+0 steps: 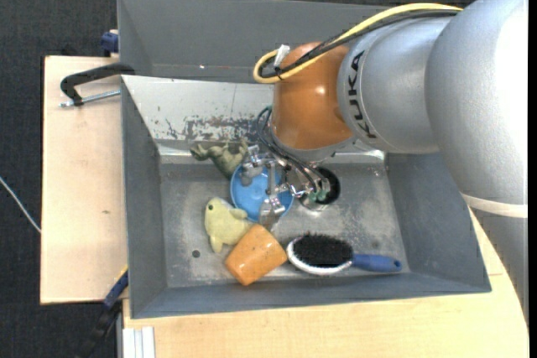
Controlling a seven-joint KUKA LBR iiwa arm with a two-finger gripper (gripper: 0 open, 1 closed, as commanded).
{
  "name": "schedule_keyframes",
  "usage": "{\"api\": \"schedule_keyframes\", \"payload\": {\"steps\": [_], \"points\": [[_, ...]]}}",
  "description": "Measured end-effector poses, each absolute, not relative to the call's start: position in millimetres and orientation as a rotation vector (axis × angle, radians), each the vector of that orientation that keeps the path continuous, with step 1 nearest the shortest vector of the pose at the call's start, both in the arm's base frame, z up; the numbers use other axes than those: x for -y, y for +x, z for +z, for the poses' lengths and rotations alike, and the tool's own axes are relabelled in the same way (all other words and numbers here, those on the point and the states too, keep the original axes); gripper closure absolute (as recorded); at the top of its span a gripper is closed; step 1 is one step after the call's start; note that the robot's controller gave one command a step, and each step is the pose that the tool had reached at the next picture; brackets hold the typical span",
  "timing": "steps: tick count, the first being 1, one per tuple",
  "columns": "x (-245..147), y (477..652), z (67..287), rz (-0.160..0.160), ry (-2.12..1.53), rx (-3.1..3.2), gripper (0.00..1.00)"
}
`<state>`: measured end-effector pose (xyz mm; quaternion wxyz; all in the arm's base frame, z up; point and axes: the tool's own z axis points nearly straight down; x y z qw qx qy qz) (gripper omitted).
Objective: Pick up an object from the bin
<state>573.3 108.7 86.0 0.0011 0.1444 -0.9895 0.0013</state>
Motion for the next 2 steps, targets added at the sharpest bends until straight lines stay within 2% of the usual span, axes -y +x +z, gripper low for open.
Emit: {"api": "schedule_keyframes", "payload": {"steps": [1,2], "points": [[-111.4,572.2,83.6,0.001,0.460,3.103,1.00],[-115.3,582.3,243.6,-0.001,0.735,3.071,1.00]]}}
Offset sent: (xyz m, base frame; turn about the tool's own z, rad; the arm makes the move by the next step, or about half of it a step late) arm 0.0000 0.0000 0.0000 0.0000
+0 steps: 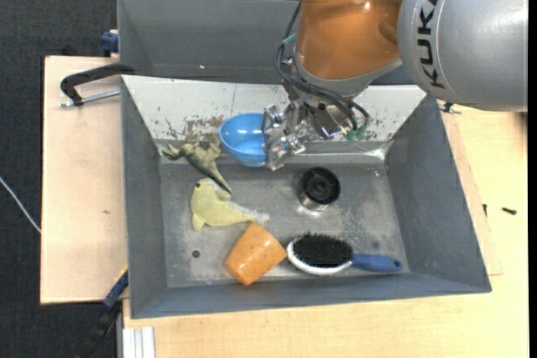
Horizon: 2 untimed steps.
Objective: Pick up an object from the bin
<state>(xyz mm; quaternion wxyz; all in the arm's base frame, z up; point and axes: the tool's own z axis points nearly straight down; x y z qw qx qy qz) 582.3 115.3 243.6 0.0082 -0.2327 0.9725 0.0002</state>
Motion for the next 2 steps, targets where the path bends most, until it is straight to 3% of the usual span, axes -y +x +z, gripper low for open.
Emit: {"api": "schedule_keyframes", "payload": {"steps": [1,2], "points": [[-114.3,562.3,115.5,0.002,-0.404,-3.122,1.00],[-146.7,589.1,194.5,0.003,-0.611,-3.069,1.00]]}}
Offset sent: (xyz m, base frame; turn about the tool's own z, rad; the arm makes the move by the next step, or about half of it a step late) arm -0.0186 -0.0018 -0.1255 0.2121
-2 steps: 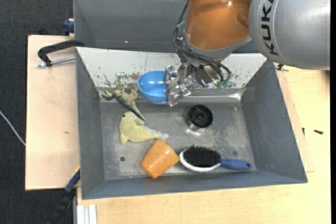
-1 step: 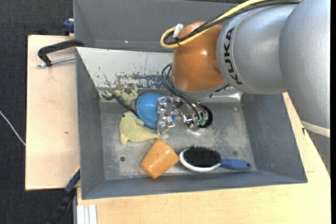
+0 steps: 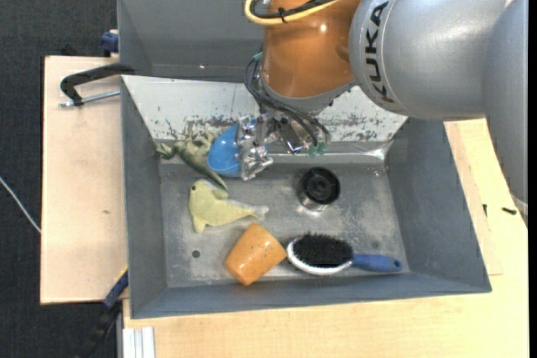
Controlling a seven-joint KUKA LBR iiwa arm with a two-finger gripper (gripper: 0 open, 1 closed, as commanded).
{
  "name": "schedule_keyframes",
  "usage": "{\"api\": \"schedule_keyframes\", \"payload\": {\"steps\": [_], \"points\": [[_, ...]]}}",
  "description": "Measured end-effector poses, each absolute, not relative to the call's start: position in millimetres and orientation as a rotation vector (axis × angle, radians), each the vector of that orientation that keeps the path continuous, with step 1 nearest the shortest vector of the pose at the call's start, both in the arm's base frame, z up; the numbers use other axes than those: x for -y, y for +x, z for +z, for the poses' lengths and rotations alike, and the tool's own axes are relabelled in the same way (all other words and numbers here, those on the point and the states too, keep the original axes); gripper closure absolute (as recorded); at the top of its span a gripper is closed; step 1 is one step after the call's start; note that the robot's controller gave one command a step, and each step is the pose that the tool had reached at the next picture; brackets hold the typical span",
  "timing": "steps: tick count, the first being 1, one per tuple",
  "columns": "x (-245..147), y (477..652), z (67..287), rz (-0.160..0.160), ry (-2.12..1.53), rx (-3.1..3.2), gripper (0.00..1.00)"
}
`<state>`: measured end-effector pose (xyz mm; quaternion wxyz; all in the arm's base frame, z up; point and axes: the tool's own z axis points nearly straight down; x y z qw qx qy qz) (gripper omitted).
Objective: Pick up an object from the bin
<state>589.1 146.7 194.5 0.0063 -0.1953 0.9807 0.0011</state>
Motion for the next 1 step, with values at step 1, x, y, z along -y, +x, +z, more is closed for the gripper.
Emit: {"api": "schedule_keyframes", "payload": {"steps": [1], "points": [[-143.3,601.0,351.7,0.001,-0.672,-3.051,1.00]]}}
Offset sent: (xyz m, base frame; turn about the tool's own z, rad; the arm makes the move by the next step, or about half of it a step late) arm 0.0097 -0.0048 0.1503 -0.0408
